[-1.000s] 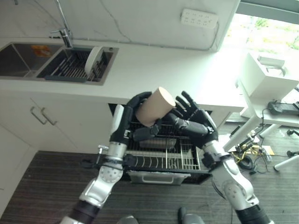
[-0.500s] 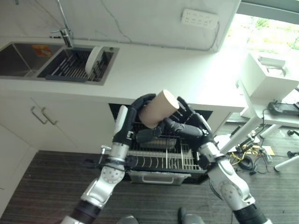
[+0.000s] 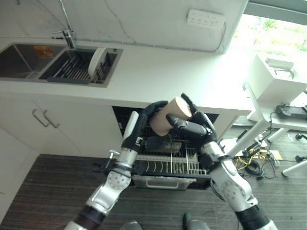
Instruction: Place the dishes in the dishwasher.
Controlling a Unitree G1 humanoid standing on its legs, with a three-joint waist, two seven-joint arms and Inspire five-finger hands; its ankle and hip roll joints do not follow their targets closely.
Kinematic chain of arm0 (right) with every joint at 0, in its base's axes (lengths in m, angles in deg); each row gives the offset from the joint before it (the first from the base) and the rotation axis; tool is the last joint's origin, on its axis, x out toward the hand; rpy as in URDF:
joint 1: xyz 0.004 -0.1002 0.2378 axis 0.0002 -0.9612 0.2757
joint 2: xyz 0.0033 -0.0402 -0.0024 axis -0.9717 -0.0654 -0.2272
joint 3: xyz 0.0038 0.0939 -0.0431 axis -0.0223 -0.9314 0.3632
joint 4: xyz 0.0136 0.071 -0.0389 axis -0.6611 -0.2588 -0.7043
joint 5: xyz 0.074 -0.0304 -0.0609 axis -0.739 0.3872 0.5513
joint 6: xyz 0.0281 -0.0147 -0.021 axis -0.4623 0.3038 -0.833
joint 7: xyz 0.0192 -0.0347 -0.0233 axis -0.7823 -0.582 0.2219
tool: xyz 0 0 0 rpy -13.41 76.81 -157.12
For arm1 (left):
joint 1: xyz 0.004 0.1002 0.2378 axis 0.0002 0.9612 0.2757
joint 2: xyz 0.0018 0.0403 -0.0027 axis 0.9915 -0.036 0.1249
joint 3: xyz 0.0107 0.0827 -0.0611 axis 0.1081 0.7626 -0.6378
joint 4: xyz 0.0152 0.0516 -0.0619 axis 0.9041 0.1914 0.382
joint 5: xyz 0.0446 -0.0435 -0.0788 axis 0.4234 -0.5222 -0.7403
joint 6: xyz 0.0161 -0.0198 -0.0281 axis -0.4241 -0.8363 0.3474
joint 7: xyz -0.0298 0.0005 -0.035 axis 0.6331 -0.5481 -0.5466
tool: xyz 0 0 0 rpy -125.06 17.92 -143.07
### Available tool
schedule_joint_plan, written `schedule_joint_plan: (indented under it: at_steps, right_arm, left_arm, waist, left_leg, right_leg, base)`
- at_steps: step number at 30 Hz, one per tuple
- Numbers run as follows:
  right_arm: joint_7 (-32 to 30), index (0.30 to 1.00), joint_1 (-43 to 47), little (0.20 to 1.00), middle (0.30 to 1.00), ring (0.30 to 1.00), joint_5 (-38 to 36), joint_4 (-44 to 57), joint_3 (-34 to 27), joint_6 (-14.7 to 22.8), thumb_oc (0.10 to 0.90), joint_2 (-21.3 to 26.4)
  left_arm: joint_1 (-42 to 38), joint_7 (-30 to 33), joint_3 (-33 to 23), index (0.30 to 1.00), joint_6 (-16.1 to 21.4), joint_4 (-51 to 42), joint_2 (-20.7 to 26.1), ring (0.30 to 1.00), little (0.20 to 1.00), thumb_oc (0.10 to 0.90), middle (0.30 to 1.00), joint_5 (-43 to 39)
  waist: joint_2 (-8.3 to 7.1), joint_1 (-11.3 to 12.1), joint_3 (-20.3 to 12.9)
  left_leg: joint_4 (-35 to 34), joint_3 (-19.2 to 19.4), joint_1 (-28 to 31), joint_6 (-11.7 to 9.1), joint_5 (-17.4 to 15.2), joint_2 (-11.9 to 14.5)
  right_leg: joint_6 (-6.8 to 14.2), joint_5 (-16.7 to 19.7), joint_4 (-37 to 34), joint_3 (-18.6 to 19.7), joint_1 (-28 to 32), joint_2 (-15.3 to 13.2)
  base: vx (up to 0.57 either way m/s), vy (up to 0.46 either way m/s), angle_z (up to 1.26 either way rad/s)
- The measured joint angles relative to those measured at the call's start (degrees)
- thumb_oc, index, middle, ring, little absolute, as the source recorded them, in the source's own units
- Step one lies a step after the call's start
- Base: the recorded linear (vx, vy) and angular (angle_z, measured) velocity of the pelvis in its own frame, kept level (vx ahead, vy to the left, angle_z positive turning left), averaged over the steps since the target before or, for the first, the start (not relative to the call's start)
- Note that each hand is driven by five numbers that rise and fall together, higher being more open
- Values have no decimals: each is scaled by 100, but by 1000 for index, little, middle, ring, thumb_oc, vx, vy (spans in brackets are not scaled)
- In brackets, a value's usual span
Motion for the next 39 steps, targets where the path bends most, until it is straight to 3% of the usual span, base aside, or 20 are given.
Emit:
schedule_joint_plan:
  at_steps: [26, 27, 29, 39]
  right_arm:
    - [-116, 900, 250, 900, 900, 900, -657, -630, 300, -1, 800, -248]
    - [-116, 599, 250, 599, 599, 599, -656, -630, 307, -1, 599, -240]
    - [-116, 300, 250, 300, 300, 300, -649, -630, 316, 0, 400, -233]
    - [-295, 300, 250, 300, 300, 300, -329, -631, 333, 123, 400, -245]
  left_arm:
    - [-145, -123, 284, 300, -16, 1, 45, 300, 300, 400, 300, -213]
    - [-145, -123, 291, 300, -16, 1, 45, 300, 300, 400, 300, -215]
    - [-145, -129, 291, 300, -17, 1, 46, 300, 300, 400, 300, -219]
    - [-247, -161, 342, 300, -24, -2, 3, 300, 300, 400, 300, -382]
  waist:
    - [1, 117, -1]
    - [1, 118, -1]
    - [1, 119, -1]
    - [1, 107, -1]
  left_leg:
    - [0, -23, -8, 1, 0, -3]
    - [0, -23, -8, 1, 0, -3]
    - [1, -23, -8, 1, 0, -3]
    - [1, -20, -9, 1, 0, -4]
  right_leg:
    - [-11, -6, -3, -45, 17, -8]
    - [-11, -6, -3, -46, 17, -7]
    - [-11, -6, -3, -46, 16, -7]
    - [-11, -6, -3, -42, 11, -8]
  base:
    - [0, 0, 0]
    - [0, 0, 0]
    - [0, 0, 0]
    - [0, 0, 0]
